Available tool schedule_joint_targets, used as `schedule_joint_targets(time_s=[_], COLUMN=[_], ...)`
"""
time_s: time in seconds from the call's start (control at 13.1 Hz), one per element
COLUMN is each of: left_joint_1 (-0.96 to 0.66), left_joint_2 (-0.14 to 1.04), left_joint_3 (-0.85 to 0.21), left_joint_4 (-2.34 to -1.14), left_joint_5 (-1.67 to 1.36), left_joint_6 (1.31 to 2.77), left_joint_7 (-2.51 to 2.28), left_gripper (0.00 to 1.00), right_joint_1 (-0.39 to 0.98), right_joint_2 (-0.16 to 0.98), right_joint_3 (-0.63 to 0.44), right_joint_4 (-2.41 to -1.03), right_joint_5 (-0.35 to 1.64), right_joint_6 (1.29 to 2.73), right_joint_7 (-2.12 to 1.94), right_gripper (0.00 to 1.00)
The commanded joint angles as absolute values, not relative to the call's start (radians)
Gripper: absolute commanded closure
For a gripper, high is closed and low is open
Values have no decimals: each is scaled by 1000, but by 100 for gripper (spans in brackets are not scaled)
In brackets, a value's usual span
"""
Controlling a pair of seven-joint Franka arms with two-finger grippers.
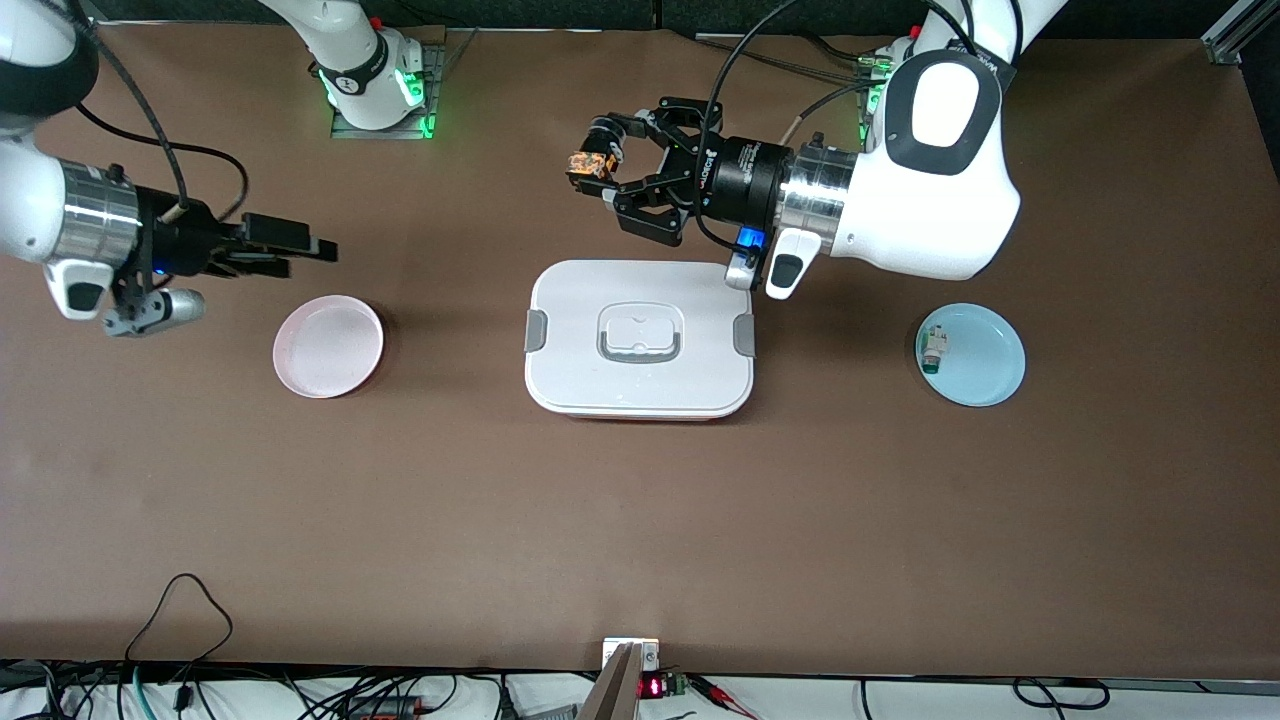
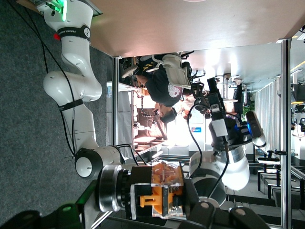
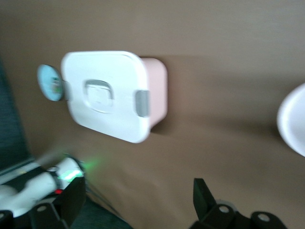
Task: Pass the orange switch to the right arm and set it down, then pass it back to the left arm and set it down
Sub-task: 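Hold the switch with the left gripper while the right gripper reaches it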
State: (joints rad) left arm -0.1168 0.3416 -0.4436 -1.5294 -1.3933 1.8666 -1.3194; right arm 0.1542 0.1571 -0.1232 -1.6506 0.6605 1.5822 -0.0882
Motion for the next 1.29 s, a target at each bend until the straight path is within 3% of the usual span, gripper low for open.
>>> schedule_joint_targets(time_s=[0.0, 0.23, 0.61, 1.22], left_joint_1=[-114, -101, -80, -60], left_joint_2=[356, 356, 356, 356], left_joint_3=[-443, -442, -440, -439], left_joint_4=[-1503, -1503, -1503, -1502], left_joint_5=[-1414, -1414, -1414, -1416], left_joint_6=[1867, 1864, 1807, 1770], left_joint_7=[-1338, -1344, -1344, -1345], left_gripper=[88, 87, 87, 87], right_joint_1=[166, 199, 290, 379], right_joint_2=[184, 201, 202, 186], right_joint_3=[-94, -91, -66, 27], right_joint_4=[-1697, -1765, -1766, -1767], right_joint_5=[828, 1130, 1435, 1683], right_joint_6=[1644, 1698, 1828, 2000], right_joint_7=[-246, -319, -318, -310], right_gripper=[0, 0, 0, 0])
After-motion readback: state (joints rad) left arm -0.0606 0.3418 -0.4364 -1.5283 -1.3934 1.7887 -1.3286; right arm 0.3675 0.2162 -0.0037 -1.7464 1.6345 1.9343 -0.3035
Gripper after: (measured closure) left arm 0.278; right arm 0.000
